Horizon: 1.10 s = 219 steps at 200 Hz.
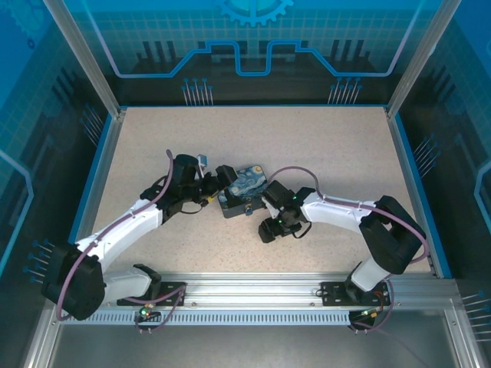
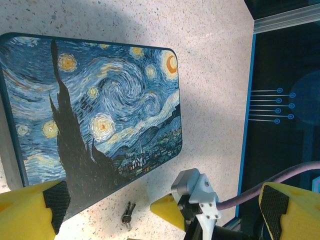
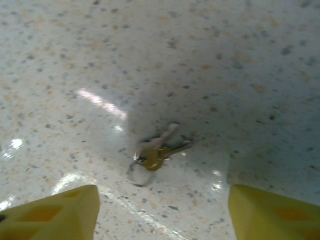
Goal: Unlock the padlock with the key
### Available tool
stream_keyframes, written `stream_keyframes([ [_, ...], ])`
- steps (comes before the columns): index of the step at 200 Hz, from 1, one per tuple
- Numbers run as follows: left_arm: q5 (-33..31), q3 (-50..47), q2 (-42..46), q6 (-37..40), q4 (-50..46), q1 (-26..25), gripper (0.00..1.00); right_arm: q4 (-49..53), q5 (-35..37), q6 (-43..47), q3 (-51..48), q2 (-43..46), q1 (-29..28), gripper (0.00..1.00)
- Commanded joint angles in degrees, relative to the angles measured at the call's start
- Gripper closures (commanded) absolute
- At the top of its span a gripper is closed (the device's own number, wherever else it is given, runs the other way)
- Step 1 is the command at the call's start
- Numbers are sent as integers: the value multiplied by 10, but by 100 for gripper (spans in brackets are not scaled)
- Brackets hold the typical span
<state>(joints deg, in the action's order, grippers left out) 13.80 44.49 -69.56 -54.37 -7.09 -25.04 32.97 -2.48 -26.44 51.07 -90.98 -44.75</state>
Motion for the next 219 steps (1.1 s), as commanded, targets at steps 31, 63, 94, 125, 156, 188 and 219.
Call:
stream_keyframes([
  [31, -7, -4, -8, -6, 0, -5, 1, 7, 64, -94, -18, 37, -29, 29],
  [63, -10, -7, -10, -3, 0, -5, 1, 0, 80, -92, 6, 19, -51, 33],
  [94, -18, -5, -3, 5, -9, -5, 1, -11, 79, -73, 24, -2, -60, 36],
  [125, -23, 0, 2, 9, -16, -4, 1, -5, 90, -53, 49, -29, -68, 37],
  [156, -25, 0, 6, 7, -17, -4, 1, 2, 100, -34, 65, -57, -75, 39],
  [188, -26, 2, 8, 8, -20, -4, 1, 6, 103, -20, 64, -74, -79, 41],
  [219, -26, 4, 6, 8, -19, -4, 1, 11, 98, -7, 63, -91, -86, 45],
])
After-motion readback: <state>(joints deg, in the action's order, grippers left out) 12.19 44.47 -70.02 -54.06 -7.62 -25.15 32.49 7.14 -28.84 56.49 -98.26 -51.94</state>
